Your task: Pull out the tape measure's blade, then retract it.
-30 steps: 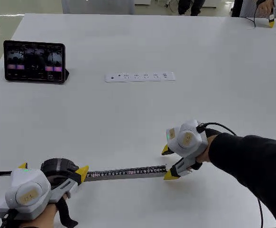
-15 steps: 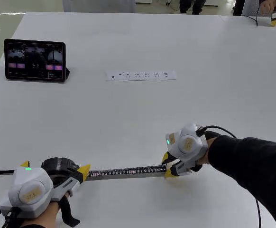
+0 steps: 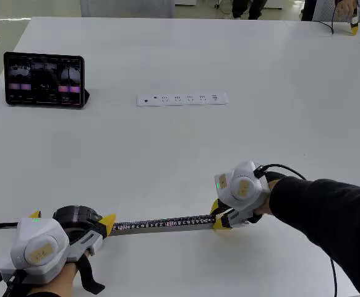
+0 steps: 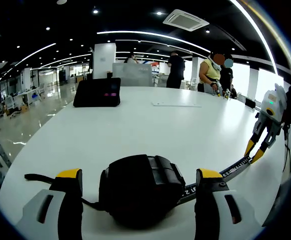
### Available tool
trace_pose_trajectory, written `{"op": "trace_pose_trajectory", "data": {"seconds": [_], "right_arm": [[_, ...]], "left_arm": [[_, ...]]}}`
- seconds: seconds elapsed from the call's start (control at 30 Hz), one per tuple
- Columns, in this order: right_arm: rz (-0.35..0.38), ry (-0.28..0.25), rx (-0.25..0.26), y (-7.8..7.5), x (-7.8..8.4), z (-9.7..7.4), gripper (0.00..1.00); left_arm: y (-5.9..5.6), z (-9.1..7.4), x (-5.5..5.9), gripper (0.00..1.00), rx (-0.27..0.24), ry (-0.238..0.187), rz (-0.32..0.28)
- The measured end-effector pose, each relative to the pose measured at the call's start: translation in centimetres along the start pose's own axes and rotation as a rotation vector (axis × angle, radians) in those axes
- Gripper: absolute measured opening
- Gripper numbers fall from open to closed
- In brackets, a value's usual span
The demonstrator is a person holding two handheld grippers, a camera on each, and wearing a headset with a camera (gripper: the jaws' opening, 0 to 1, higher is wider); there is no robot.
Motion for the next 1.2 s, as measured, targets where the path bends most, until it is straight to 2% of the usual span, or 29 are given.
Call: {"op": "trace_pose_trajectory", "data": {"seconds": [0.2, 0.3, 0.5, 0.63, 0.73, 0.9, 1.2], "right_arm": [[0.016, 0.024, 0.009, 0.01, 0.01, 0.05, 0.11], [0.023, 0.03, 0.006, -0.03, 0.04, 0.05, 0.1], [0.055, 0.025, 0.005, -0.09, 0.12, 0.05, 0.1], [0.059, 0.03, 0.006, -0.09, 0.09, 0.08, 0.1], [0.062, 0.039, 0.007, -0.06, 0.1, 0.1, 0.1], [0.08, 0.031, 0.01, -0.03, 0.07, 0.14, 0.09], [0.088, 0.054, 0.009, -0.17, -0.02, 0.19, 0.09]], "left_arm": [[-0.03, 0.12, 0.73, 0.8, 0.007, 0.044, -0.019], [-0.14, 0.07, 0.79, 0.75, 0.013, 0.048, -0.034], [-0.66, 0.09, 0.33, 0.72, 0.028, 0.042, -0.047], [0.06, 0.21, 0.51, 0.66, -0.008, 0.075, -0.058], [-0.2, 0.4, 0.54, 0.66, 0.006, 0.109, -0.06], [-0.15, 0.28, 0.61, 0.64, 0.003, 0.121, -0.035], [-0.25, 0.19, 0.69, 0.63, 0.01, 0.133, -0.038]]}}
Point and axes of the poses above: the centre of the closed fingertips' face, and the gripper's own axes: z roughly forward along the fingers, y roughly to its left, x roughly out of its underside, the point moved 2 cm from there along -z, roughly backward along the fingers, and after that the axes turned 1 degree about -z, right-handed, at the moved point
